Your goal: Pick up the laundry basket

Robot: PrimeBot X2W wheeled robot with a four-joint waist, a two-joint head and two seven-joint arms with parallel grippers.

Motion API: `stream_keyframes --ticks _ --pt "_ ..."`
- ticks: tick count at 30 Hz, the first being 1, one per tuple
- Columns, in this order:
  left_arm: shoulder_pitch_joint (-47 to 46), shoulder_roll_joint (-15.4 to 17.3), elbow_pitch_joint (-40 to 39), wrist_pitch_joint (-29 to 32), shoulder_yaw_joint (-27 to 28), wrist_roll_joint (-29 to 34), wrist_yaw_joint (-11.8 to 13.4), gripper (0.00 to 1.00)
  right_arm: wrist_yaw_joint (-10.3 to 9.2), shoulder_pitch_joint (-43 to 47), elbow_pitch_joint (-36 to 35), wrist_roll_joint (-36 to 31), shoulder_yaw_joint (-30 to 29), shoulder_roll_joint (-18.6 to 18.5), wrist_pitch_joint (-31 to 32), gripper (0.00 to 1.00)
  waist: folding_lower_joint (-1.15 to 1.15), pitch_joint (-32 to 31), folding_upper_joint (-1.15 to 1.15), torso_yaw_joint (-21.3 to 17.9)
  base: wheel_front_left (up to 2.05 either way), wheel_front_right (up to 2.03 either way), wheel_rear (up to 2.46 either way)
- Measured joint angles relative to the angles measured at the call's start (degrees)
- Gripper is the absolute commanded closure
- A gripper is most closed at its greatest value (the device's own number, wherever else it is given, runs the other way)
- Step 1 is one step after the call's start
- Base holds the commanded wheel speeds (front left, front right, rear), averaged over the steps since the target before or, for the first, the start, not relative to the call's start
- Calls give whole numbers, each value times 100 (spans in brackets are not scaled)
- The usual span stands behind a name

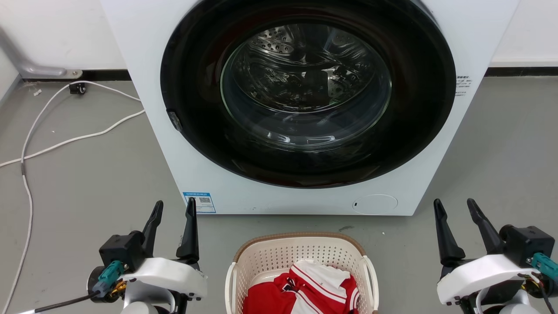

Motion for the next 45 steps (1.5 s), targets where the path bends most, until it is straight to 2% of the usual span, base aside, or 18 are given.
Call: stream_keyframes --ticks 24,37,45 --pt "-7 29 52 -274 -107 1037 79 0 1 91 -142 -1005 31 4 -76 0 0 -3 0 -33 0 0 0" --pt "-9 -12 91 -389 -76 1322 65 0 1 97 -137 -1370 10 5 -197 0 0 49 0 -30 0 0 0" --pt "-10 -56 147 -394 -53 1311 63 0 1 95 -78 -1300 -2 5 -245 0 0 55 0 -30 0 0 0"
